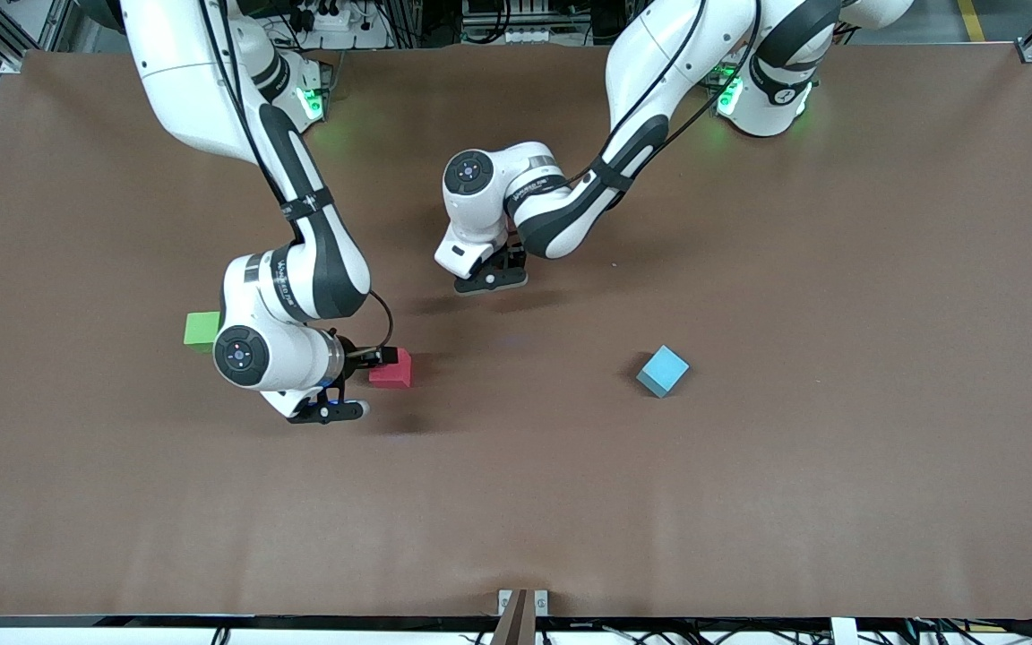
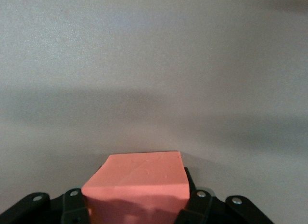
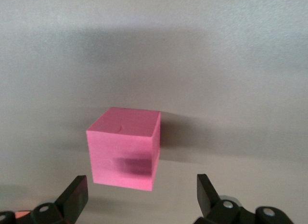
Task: Arrange blocks into number 1
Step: 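Place the orange cube against the purple cube with the left gripper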
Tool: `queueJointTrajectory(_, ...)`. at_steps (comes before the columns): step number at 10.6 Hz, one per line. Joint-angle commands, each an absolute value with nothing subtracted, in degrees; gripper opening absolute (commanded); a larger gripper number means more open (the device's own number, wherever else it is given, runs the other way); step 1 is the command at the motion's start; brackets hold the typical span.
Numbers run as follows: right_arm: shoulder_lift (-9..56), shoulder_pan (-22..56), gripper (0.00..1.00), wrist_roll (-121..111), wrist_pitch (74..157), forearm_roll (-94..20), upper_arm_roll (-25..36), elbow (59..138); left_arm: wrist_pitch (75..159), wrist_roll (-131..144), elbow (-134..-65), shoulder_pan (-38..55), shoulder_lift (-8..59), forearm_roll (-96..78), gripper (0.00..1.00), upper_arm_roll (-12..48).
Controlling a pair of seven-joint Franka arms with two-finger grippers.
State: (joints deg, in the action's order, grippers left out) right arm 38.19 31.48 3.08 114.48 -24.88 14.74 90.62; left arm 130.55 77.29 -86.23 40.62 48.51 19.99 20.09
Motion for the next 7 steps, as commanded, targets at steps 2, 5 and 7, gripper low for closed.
queueJointTrajectory(2,40.4,31.9,1.0,3.5,116.3,-27.4,14.6,89.0,130.1,76.8,-86.7,41.6,48.3,20.3,1.0,19.7)
queueJointTrajectory(5,41.7,32.2,1.0,3.8,116.3,-27.4,14.6,87.8,130.0,78.0,-86.4,41.2,47.4,20.0,1.0,19.7)
queueJointTrajectory(7,42.7,32.6,1.0,3.8,116.4,-27.4,14.9,86.9,126.8,78.1,-85.9,40.2,44.8,19.9,1.0,19.6)
